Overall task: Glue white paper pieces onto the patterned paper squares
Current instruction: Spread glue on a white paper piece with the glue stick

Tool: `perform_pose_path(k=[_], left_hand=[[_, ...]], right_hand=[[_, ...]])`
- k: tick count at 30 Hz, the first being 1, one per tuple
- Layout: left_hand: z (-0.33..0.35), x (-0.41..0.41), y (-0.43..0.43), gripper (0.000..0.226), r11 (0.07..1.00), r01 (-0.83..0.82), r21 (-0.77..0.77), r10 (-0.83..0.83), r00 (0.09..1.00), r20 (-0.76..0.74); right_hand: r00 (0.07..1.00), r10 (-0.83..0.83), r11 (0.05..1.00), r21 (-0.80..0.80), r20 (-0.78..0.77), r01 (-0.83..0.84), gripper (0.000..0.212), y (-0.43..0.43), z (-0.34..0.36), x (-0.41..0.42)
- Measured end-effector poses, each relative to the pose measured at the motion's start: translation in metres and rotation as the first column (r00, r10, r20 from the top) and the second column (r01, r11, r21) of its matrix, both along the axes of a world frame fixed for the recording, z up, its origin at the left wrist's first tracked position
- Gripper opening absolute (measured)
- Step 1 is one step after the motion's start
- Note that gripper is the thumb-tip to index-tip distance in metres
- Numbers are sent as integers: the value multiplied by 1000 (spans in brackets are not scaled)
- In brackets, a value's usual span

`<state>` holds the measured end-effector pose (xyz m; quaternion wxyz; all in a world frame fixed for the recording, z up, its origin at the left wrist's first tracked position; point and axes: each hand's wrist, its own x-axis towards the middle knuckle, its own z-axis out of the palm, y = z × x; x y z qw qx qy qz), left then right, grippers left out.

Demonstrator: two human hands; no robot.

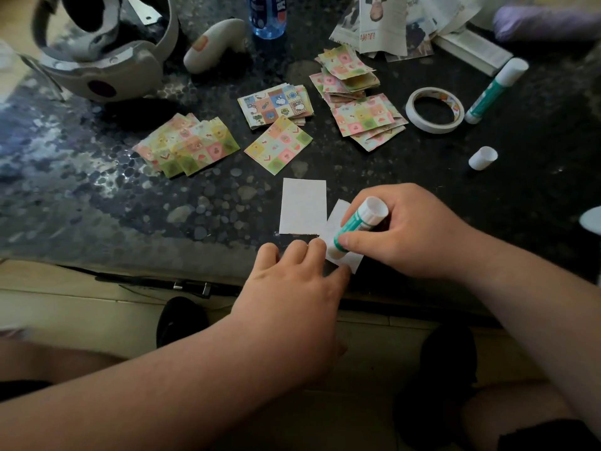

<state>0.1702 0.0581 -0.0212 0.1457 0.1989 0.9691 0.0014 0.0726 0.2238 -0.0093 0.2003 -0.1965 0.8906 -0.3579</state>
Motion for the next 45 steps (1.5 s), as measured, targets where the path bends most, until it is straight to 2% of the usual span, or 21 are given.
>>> perform_pose_path(k=[5, 12, 30, 33, 35, 36, 37, 38, 40, 42, 44, 45], left_hand=[[0, 0, -1, 92, 1000, 5, 5, -5, 1000, -2], [0, 0, 0, 90, 1000, 6, 8, -6, 1000, -1], [-1, 0, 0, 92, 1000, 7, 6, -7, 1000, 20], [-2, 1, 0, 91, 1000, 4, 16, -4, 1000, 12], [-2, 1, 0, 90, 1000, 1, 24, -1, 1000, 10], [-2, 2, 0, 89, 1000, 1, 27, -1, 1000, 13], [-2, 2, 0, 89, 1000, 3, 27, -3, 1000, 15], [-2, 1, 0, 88, 1000, 5, 24, -5, 1000, 16], [-2, 1, 1, 87, 1000, 3, 20, -4, 1000, 18], [-2, 1, 1, 84, 1000, -5, 19, 5, 1000, 17], [-2, 1, 2, 81, 1000, -13, 16, 12, 1000, 17], [-1, 0, 2, 80, 1000, -15, 12, 15, 1000, 20]], right_hand=[[999, 45, 999, 18, 4, -45, 8, -4, -2, -1], [995, 95, 987, 133, -22, -92, 15, -6, 2, -9], [990, -63, 970, 227, -123, 90, 17, 1, 7, -36], [992, -81, 959, 263, -93, 103, 18, 9, 12, -41], [986, -162, 972, 165, -43, 167, 17, 23, 18, -46], [972, -235, 971, 36, 14, 234, 14, 31, 22, -48], [944, -319, 937, -118, 87, 328, 11, 39, 27, -52], [899, -407, 860, -263, 162, 437, 9, 49, 30, -58], [791, -532, 656, -444, 301, 610, 15, 70, 34, -72], [720, -544, 530, -488, 431, 693, 31, 87, 35, -79], [637, -554, 442, -459, 536, 771, 47, 97, 34, -80], [606, -549, 422, -435, 576, 796, 43, 97, 34, -78]])
